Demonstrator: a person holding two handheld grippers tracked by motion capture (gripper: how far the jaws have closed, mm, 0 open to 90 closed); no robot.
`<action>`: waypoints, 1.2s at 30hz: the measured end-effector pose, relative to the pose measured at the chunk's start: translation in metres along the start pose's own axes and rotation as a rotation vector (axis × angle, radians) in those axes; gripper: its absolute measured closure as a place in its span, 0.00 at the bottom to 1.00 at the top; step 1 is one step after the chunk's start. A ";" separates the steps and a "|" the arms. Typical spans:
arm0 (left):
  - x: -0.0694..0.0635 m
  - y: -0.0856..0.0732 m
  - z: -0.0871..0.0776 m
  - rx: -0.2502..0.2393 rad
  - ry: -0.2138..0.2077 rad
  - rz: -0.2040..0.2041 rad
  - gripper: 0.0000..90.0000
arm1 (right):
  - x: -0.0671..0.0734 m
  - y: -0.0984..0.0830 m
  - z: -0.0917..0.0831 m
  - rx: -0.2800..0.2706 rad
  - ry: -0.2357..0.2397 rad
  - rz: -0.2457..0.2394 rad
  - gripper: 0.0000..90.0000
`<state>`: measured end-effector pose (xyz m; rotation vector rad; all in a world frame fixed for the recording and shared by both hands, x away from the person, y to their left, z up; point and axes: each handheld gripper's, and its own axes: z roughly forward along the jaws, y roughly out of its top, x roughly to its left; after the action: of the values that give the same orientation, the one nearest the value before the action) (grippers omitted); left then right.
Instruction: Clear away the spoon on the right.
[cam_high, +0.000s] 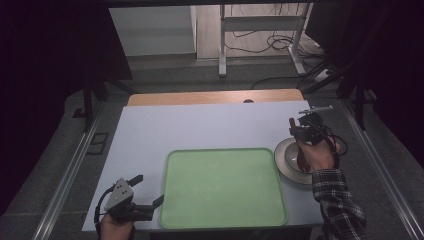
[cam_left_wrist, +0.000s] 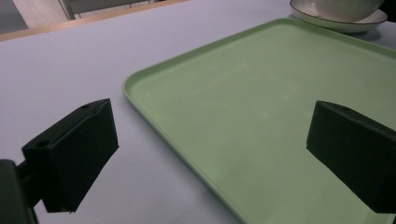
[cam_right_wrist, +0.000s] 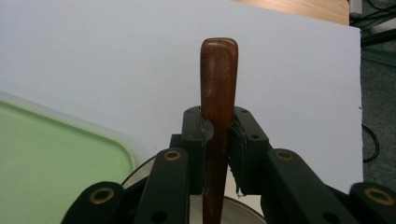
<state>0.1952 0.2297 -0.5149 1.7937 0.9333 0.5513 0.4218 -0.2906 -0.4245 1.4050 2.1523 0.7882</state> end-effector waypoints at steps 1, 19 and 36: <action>0.000 0.000 0.000 0.000 0.000 0.000 0.02 | 0.000 0.001 -0.002 -0.001 0.002 0.000 0.86; 0.000 0.000 0.000 -0.004 0.004 0.001 0.02 | 0.007 0.019 -0.033 -0.017 0.071 -0.043 0.86; 0.000 0.000 0.000 -0.005 0.004 0.001 0.02 | 0.015 0.028 -0.056 0.051 0.096 -0.043 0.86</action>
<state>0.1948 0.2295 -0.5144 1.7896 0.9336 0.5578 0.3985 -0.2798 -0.3652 1.3668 2.2829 0.8048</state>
